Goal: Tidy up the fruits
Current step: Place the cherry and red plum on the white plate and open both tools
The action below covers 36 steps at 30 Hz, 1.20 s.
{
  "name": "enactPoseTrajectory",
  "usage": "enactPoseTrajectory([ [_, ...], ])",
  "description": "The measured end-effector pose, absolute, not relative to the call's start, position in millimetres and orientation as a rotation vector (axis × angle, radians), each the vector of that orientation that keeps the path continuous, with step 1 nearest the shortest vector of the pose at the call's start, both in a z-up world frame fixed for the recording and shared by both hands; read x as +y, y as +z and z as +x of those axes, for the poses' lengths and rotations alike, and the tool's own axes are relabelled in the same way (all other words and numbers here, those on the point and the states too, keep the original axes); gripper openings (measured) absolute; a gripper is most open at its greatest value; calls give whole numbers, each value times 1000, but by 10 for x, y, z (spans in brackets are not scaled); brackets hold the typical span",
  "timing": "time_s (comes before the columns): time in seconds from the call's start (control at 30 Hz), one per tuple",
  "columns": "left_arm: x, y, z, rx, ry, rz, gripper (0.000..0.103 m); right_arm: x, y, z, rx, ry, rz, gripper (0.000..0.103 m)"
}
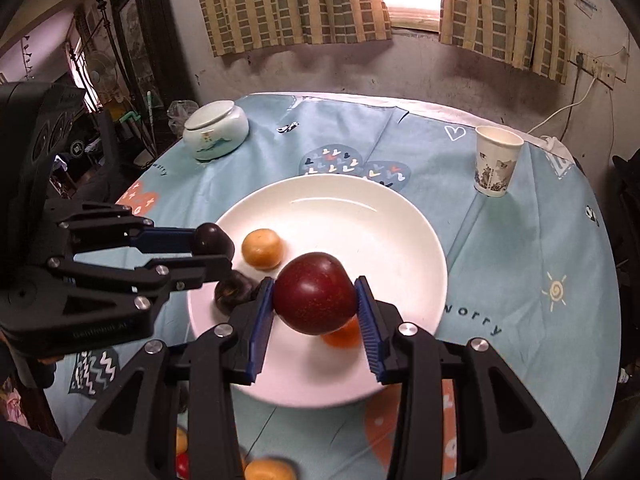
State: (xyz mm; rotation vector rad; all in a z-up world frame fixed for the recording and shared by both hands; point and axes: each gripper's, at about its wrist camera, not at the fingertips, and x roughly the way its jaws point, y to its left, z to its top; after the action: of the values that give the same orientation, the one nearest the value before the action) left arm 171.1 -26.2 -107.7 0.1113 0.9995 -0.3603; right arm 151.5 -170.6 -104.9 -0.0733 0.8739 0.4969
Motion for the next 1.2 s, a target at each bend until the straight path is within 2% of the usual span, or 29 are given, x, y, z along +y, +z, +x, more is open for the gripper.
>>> enactPoseTrajectory([
  [0.37, -423, -1450, 2158, 1073, -272, 165, 29, -1686, -1418, 2089, 941, 470, -54, 40],
  [0.67, -414, -1509, 2215, 1066, -226, 178, 29, -1773, -1549, 2239, 972, 439, 47, 42],
  [0.7, -411, -1505, 2214, 1063, -221, 177, 34, -1802, -1565, 2258, 987, 436, 77, 42],
  [0.73, -408, -1494, 2211, 1057, -217, 174, 43, -1825, -1581, 2269, 999, 427, 94, 42],
  [0.8, -401, -1472, 2203, 1048, -210, 168, 49, -1855, -1588, 2271, 1006, 416, 109, 43],
  [0.83, -394, -1461, 2198, 1045, -208, 164, 53, -1870, -1588, 2265, 1007, 414, 117, 45],
  [0.93, -374, -1427, 2176, 1037, -196, 160, 58, -1944, -1517, 2215, 972, 409, 184, 88],
  [1.2, -187, -1175, 1983, 999, -173, 92, 65, -2067, -1176, 1949, 888, 392, 213, 89],
])
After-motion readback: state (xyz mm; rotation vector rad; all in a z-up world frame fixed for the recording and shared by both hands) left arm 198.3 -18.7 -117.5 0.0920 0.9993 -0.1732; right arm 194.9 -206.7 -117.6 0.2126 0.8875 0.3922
